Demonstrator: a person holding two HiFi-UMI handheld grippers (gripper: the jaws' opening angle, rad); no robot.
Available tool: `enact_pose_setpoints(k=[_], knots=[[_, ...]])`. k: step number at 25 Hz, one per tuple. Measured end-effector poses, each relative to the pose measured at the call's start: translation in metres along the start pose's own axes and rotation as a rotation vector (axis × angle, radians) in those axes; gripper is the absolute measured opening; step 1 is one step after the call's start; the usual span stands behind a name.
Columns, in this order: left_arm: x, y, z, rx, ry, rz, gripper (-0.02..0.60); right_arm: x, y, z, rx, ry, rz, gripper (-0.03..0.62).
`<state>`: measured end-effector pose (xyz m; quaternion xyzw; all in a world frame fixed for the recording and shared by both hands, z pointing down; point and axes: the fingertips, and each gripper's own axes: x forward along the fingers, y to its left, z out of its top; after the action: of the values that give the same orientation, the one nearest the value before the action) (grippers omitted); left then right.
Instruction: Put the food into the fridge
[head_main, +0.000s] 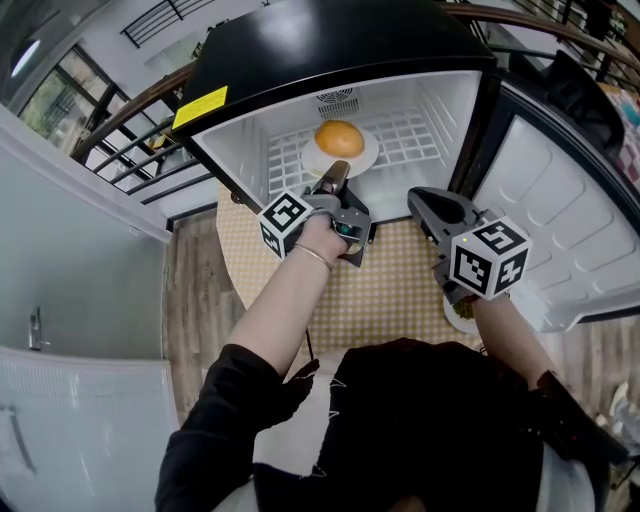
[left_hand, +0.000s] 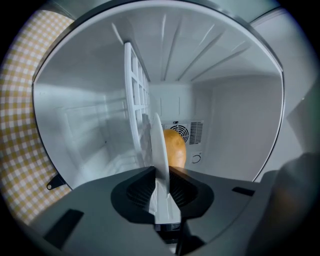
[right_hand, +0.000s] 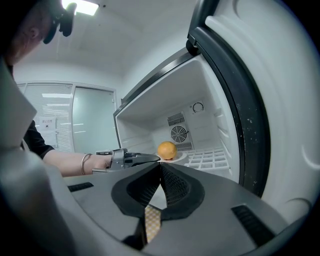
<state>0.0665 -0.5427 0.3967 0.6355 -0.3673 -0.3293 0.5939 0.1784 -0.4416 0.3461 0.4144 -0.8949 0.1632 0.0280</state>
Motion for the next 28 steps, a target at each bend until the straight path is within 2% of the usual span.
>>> enact_pose_setpoints(k=[8,16,28], knots=[[-0.003,-0.001,0.004,0.010,-0.020,0.008,0.070,-0.001,0.000,-0.001,0.005,0.004,0.005,0.017],[-0.004,-0.008,0.007,0.019,-0.034,0.005,0.155,-0.002,0.006,-0.003,0.010,0.010,0.024,0.017],[-0.010,-0.013,0.011,0.046,-0.049,0.025,0.220,-0.006,0.014,-0.013,0.019,0.031,0.039,0.017]])
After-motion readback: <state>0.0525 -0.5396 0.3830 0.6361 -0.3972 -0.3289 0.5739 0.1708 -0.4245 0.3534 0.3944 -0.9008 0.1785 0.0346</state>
